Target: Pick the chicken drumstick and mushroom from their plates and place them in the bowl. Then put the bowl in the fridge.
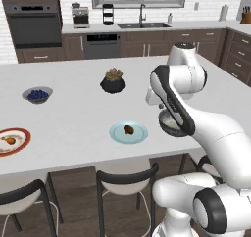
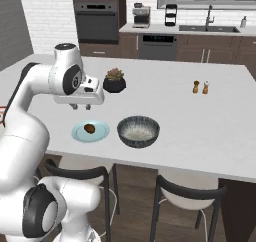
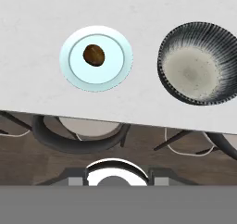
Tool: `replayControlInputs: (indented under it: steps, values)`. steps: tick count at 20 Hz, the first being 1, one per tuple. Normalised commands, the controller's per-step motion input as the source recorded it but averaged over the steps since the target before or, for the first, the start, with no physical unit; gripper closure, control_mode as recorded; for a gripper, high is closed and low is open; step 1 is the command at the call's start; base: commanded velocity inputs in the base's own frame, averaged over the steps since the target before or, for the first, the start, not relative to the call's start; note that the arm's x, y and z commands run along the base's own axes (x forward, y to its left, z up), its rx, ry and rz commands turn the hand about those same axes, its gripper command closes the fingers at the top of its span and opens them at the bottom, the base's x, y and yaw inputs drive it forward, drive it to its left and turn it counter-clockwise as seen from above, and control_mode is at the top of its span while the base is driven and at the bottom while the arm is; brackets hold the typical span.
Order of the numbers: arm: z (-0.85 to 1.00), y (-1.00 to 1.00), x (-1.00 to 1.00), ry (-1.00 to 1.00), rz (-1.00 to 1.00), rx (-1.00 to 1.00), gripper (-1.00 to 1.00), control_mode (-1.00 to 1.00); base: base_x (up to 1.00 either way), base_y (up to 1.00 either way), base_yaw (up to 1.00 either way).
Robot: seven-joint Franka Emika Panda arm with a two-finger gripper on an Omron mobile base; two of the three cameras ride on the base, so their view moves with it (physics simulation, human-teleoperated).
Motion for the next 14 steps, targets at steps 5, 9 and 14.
replayControlInputs:
  steps: [5, 9, 14]
  values:
    - [-0.15, 0.04, -0.08, 0.01, 0.0, -0.01, -1.0, -1.0, 0.0, 0.0, 0.0]
    - [-0.49, 0.61, -0.44, -0.06, 0.15, -0.06, -1.0, -1.0, 0.0, 0.0, 0.0]
    - [-0.58, 0.82, 0.0, -0.13, 0.27, -0.12, -1.0, -1.0, 0.0, 0.0, 0.0]
